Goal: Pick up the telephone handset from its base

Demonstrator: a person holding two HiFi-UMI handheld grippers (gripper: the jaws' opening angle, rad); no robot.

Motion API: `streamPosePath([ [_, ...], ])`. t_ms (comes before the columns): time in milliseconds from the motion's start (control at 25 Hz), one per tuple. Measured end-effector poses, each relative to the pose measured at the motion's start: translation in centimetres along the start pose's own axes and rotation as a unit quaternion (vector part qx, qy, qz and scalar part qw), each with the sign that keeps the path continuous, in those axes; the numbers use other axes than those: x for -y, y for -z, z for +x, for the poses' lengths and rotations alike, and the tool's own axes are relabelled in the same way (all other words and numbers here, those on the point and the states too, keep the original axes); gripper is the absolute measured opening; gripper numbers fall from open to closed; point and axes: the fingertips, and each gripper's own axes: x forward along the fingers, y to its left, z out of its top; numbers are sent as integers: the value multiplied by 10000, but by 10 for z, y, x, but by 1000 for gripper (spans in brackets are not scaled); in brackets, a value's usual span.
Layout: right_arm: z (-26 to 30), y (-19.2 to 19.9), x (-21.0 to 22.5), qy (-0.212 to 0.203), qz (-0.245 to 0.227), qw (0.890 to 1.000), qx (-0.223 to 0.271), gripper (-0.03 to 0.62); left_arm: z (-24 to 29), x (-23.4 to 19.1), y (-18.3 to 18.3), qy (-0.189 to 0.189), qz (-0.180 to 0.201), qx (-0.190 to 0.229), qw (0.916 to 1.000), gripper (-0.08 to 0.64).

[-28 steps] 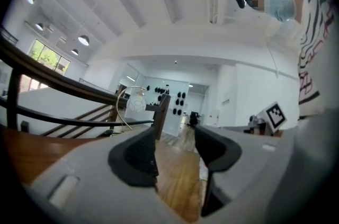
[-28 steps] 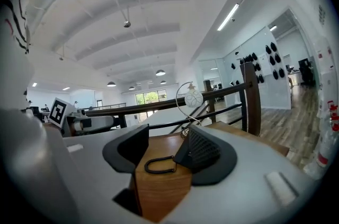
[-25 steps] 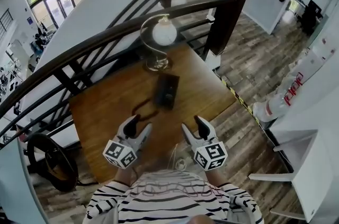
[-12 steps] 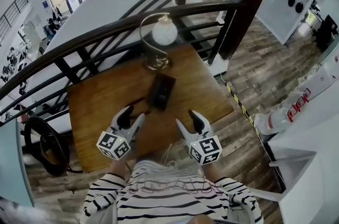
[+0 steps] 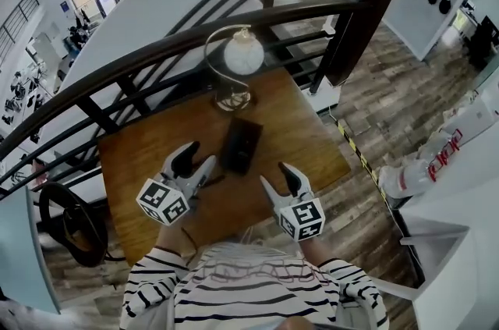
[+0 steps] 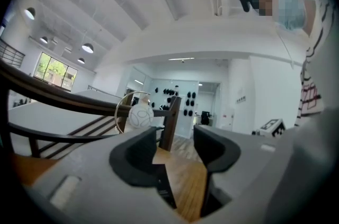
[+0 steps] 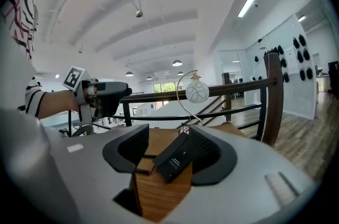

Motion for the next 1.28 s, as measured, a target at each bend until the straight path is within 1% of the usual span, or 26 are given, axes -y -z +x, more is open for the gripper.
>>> streamPosePath([
  [160, 28, 1, 11, 48, -61, 9999, -71, 224, 25, -23, 0, 150, -5, -117, 9998, 215],
  [400, 69, 10, 22, 68, -138, 9997, -196, 223, 60, -56, 28, 397, -91, -523, 9978, 215],
  [520, 89, 18, 29, 85, -207, 9993, -304, 224, 75, -72, 47, 465, -172, -699, 9963, 215],
  [680, 116, 37, 35, 123, -417, 9977, -514, 222, 89, -99, 77, 434, -261, -888, 9948, 179],
  [1000, 159, 81, 51, 223, -804, 9922, -924, 221, 116, -136, 144, 542, -662, -1310, 9877, 170],
  [1280, 186, 108, 62, 164, -1487, 9820, -1151, 219, 139, -153, 193, 685, -923, -1521, 9817, 169],
])
